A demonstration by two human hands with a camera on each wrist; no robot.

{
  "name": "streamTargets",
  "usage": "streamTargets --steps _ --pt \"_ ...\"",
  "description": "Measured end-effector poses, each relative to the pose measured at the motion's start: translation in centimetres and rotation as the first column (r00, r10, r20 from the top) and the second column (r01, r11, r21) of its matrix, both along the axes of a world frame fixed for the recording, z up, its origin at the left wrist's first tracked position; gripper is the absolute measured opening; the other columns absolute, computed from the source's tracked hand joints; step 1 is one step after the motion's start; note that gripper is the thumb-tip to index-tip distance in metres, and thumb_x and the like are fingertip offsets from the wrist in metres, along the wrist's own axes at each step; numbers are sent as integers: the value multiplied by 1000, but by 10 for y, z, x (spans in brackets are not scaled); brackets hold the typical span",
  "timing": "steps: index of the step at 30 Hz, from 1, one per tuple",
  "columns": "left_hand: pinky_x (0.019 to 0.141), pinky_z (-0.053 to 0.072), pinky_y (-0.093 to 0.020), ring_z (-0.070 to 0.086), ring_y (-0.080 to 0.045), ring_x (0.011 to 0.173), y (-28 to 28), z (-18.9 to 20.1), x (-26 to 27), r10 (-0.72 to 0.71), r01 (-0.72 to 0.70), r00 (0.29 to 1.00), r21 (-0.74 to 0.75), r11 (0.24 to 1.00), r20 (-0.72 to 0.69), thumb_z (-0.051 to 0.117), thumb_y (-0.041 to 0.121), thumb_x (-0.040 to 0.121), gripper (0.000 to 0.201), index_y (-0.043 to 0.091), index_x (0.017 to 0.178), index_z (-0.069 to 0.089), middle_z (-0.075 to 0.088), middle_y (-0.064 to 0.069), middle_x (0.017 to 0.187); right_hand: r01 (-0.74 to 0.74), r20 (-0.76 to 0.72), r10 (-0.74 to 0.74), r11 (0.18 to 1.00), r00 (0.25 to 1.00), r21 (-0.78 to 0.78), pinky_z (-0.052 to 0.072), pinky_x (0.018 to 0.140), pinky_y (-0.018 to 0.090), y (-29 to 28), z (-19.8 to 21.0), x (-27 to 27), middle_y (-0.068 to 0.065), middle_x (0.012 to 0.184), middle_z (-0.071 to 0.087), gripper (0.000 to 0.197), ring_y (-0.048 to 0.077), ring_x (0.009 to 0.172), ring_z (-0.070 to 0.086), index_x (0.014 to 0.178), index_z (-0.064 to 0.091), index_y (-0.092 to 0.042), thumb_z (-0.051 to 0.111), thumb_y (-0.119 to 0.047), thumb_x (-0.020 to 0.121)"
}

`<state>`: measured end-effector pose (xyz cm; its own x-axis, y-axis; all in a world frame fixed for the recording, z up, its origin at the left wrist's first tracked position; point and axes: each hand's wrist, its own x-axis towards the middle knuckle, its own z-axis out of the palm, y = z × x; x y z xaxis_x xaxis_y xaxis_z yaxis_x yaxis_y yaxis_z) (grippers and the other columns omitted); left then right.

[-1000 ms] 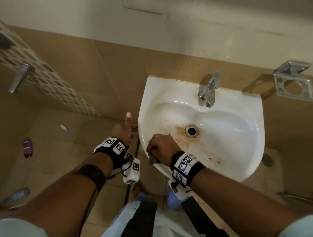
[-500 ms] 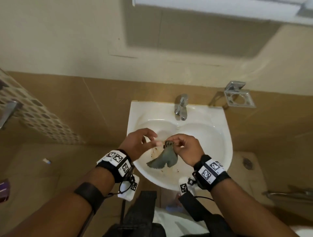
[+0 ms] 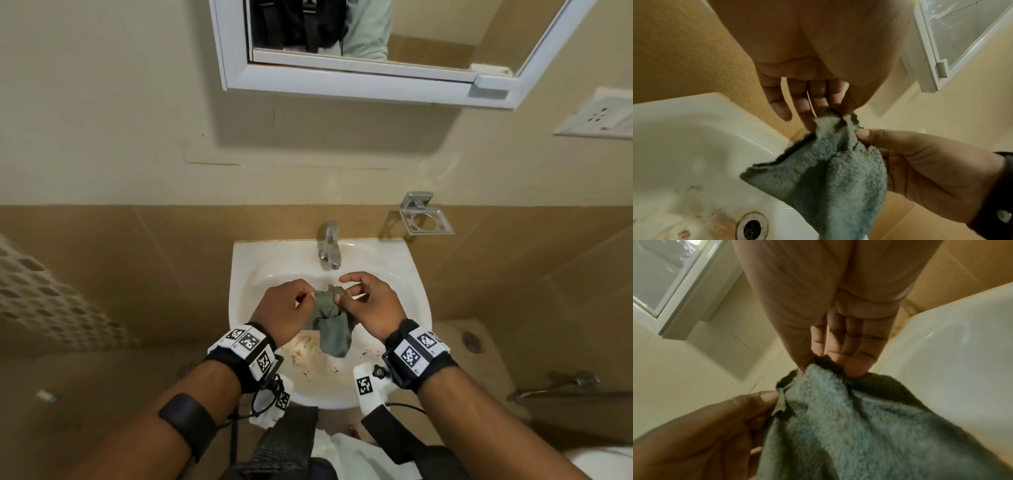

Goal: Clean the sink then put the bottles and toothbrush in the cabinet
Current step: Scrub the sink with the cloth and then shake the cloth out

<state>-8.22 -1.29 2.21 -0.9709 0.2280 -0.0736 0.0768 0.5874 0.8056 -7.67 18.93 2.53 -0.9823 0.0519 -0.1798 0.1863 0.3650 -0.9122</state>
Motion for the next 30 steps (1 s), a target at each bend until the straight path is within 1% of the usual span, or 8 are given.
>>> streamTargets --steps 3,6,10,12,16,21,25,30 --pt "63 40 -21 58 -7 70 3 9 -2 2 -2 1000 -10 1000 -22 52 22 95 12 24 88 61 64 7 75 -36 -70 42 996 997 80 60 65 37 3 1 1 -5 87 69 23 17 64 64 102 71 -36 71 -18 87" --pt "64 46 -24 60 -14 70 3 18 -6 15 -15 999 11 1000 -29 51 25 96 12 23 92 62 66 3 75 -87 -114 104 986 988 143 51 79 21 3 3 0 -15 107 67 26 7 85 62 106 70 -40 76 -28 84" --pt "63 48 -23 56 -7 64 1 24 -8 19 -17 999 43 999 -40 53 27 97 12 26 93 64 63 6 70 -297 -50 301 951 952 82 48 86 15 -7 13 -1 -19 118 63 50 -2 107 56 119 63 -44 84 -36 74" --pt "62 46 -19 56 -3 64 -1 27 -9 13 -10 999 55 998 -51 52 26 98 13 25 93 64 63 8 72 -343 -26 345 936 938 77 46 79 11 -15 13 -3 -15 108 67 42 -3 100 59 111 67 -38 86 -31 73" --pt "61 39 -8 58 3 71 -8 35 -12 35 -30 994 49 998 -101 52 25 100 14 25 98 66 65 11 79 -358 9 367 903 930 236 51 90 35 -22 0 -8 -6 98 72 24 12 95 63 97 74 -25 81 -37 78" --pt "67 40 -12 59 -4 81 -21 40 -17 85 -81 990 34 996 -112 50 28 102 17 22 105 66 68 5 91 -303 -29 304 952 952 48 54 89 48 -15 2 -15 2 89 74 22 23 87 69 86 65 -22 72 -42 77" --pt "75 44 -25 61 -15 90 -28 44 -23 116 -107 988 79 991 -106 51 28 102 18 20 103 66 69 3 96 -308 -82 307 951 948 2 47 63 33 -3 24 -23 6 67 60 31 18 63 56 91 61 -20 76 -46 80" --pt "81 47 -30 62 -15 92 -25 54 -32 132 -113 988 209 971 -80 54 28 101 17 20 100 68 70 4 95 -534 103 526 844 844 60 45 59 20 18 63 -23 -8 70 66 27 8 61 61 82 70 -17 81 -42 76"
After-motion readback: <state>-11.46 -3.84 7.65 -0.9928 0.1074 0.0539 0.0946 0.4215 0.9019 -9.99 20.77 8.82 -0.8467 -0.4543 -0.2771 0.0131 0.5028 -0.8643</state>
